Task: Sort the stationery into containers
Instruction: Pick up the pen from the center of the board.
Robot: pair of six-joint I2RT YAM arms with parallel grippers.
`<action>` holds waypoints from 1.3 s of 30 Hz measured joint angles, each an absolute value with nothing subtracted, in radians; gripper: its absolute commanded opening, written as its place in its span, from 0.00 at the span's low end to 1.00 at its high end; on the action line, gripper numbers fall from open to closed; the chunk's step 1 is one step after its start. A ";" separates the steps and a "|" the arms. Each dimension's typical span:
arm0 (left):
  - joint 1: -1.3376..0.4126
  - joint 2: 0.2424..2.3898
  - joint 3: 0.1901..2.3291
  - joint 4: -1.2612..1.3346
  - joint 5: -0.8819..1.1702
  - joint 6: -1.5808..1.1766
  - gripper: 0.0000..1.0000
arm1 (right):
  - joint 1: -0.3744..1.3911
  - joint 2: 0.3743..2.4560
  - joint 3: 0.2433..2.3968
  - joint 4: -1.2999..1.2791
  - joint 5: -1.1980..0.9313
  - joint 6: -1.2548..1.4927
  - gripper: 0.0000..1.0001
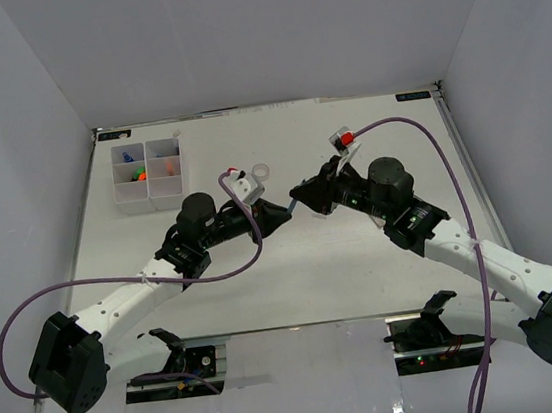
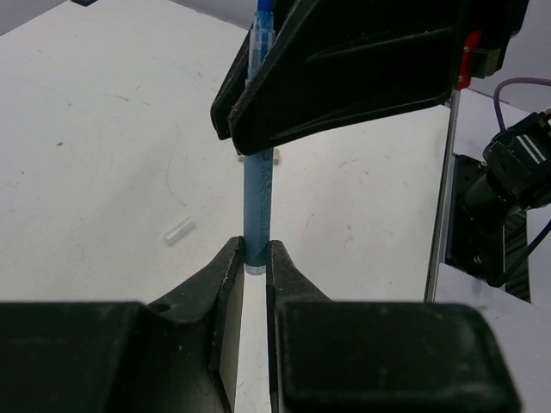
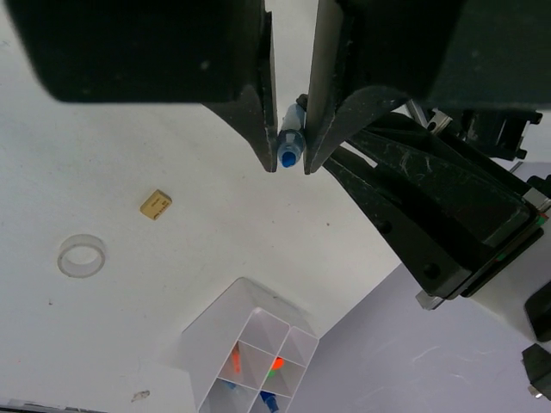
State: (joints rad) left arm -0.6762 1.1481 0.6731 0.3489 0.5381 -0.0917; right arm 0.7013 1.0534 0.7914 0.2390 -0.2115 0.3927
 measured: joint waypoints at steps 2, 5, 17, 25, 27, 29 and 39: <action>-0.676 1.148 0.673 0.348 0.540 -0.089 0.23 | 0.702 1.053 0.791 0.246 -0.220 0.398 0.09; -0.676 1.148 0.673 0.348 0.540 -0.088 0.47 | 0.701 1.053 0.791 0.246 -0.228 0.398 0.08; -0.676 1.161 0.688 0.382 0.573 -0.088 0.71 | 0.700 1.053 0.787 0.269 -0.265 0.389 0.08; -0.676 1.243 0.754 0.405 0.638 -0.082 0.59 | 0.699 1.053 0.787 0.303 -0.314 0.393 0.08; -0.676 1.258 0.767 0.405 0.654 -0.080 0.56 | 0.699 1.053 0.787 0.309 -0.322 0.393 0.08; -0.676 1.269 0.779 0.406 0.667 -0.078 0.52 | 0.699 1.053 0.787 0.316 -0.331 0.393 0.08; -0.676 1.276 0.791 0.420 0.697 -0.088 0.32 | 0.699 1.056 0.770 0.333 -0.359 0.392 0.08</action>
State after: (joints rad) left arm -0.6762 1.2758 0.7906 0.4198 0.6968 -0.0879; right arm 0.6994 1.0561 0.7704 0.3332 -0.3592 0.3923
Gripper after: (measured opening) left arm 0.381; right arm 0.194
